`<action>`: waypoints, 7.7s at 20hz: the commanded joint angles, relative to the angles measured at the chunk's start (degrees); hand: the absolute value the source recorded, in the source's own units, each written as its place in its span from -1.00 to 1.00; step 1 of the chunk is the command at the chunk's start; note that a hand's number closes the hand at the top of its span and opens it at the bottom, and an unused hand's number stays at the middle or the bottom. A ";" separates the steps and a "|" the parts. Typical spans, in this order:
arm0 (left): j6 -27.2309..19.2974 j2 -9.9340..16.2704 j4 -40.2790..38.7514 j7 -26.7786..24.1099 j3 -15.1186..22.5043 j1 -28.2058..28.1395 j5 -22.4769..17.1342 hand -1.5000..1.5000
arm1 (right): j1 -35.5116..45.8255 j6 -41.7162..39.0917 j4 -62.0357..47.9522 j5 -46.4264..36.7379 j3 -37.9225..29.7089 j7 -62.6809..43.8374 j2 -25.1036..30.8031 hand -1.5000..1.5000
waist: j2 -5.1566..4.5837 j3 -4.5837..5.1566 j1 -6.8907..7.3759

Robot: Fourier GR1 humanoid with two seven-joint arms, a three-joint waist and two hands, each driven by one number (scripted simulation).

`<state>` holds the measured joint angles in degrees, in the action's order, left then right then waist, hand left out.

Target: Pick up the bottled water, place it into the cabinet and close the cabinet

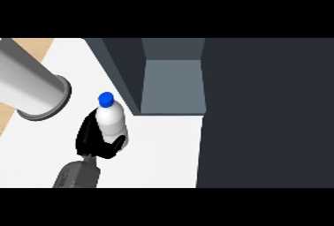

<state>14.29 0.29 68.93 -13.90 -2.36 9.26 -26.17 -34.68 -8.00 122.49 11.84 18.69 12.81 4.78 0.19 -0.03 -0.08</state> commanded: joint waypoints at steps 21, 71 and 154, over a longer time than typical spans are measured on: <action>-38.14 -0.26 -8.06 5.07 17.61 31.83 5.30 1.00 | 3.44 1.39 0.08 1.85 0.75 -2.56 0.73 -1.00 | -0.53 0.02 -1.90; -49.79 6.65 -63.74 -13.52 6.15 56.19 16.03 -1.00 | 2.93 -0.16 -3.57 0.72 3.59 1.40 1.22 -1.00 | -1.91 0.14 -4.22; -11.98 29.50 63.39 -15.33 7.25 -52.08 -15.92 -1.00 | 19.04 5.21 2.50 -19.99 33.34 -26.77 -4.44 1.00 | -0.02 0.16 2.89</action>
<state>-0.39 28.64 131.57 -28.35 8.98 -40.05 -39.20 -19.58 -5.10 126.62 -10.19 42.96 -12.91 5.44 -0.68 -0.16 2.65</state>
